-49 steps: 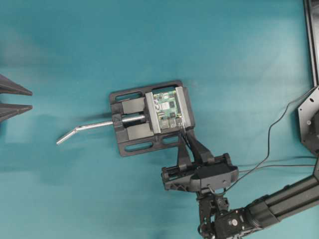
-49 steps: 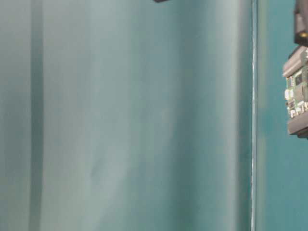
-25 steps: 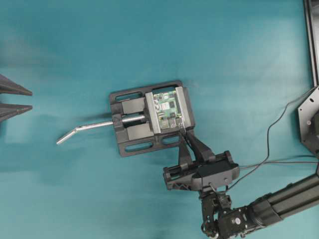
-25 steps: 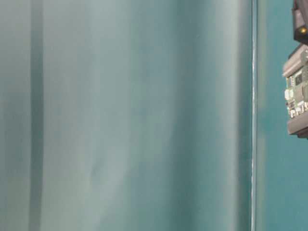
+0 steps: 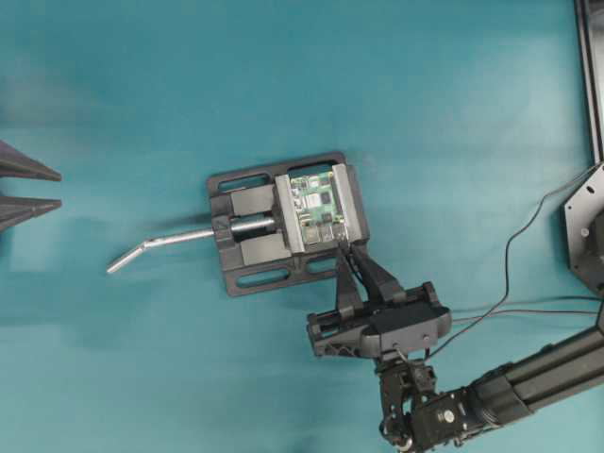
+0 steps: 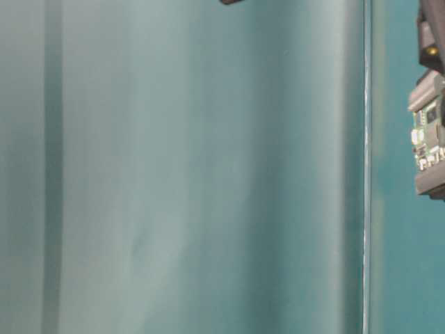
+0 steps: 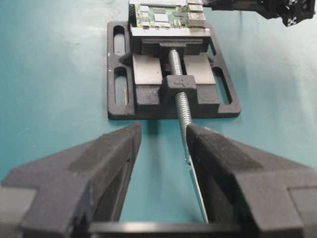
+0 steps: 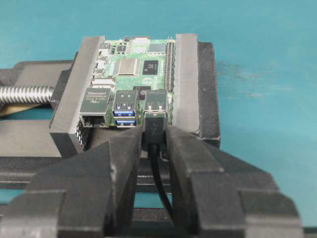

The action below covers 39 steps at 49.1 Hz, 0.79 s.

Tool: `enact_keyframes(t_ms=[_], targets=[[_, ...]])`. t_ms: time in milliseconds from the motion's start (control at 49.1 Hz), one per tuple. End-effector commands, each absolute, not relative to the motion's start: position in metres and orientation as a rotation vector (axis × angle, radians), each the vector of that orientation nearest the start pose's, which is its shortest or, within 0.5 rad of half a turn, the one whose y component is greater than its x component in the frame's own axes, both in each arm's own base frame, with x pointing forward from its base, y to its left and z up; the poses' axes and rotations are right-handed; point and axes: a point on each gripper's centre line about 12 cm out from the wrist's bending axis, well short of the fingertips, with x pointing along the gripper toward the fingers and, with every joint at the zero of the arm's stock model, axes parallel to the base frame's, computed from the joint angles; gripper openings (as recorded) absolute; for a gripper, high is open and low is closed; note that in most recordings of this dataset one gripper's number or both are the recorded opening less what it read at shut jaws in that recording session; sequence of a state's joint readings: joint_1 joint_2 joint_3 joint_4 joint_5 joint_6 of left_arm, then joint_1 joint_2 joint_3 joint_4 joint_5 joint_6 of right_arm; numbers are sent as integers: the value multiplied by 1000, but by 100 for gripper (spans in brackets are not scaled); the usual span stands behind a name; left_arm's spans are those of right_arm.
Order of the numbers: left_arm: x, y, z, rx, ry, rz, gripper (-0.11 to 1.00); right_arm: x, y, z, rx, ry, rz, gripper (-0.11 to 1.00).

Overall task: Insert the USB into the fixed PCB.
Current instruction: 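Push the USB plug forward into the port with the right gripper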

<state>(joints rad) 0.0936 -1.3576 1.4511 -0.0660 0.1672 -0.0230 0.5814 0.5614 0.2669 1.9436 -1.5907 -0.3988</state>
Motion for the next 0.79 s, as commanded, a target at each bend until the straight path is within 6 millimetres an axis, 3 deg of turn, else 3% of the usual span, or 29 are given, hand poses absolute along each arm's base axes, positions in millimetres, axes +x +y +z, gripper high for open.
enact_keyframes(t_ms=[0,774], targets=[[133,11,196,-102,244,91,53,386,100,120,454,-37,-1330,21],[133,11,197,-102,243,91,53,389,95,123,455,-61,-1330,21]])
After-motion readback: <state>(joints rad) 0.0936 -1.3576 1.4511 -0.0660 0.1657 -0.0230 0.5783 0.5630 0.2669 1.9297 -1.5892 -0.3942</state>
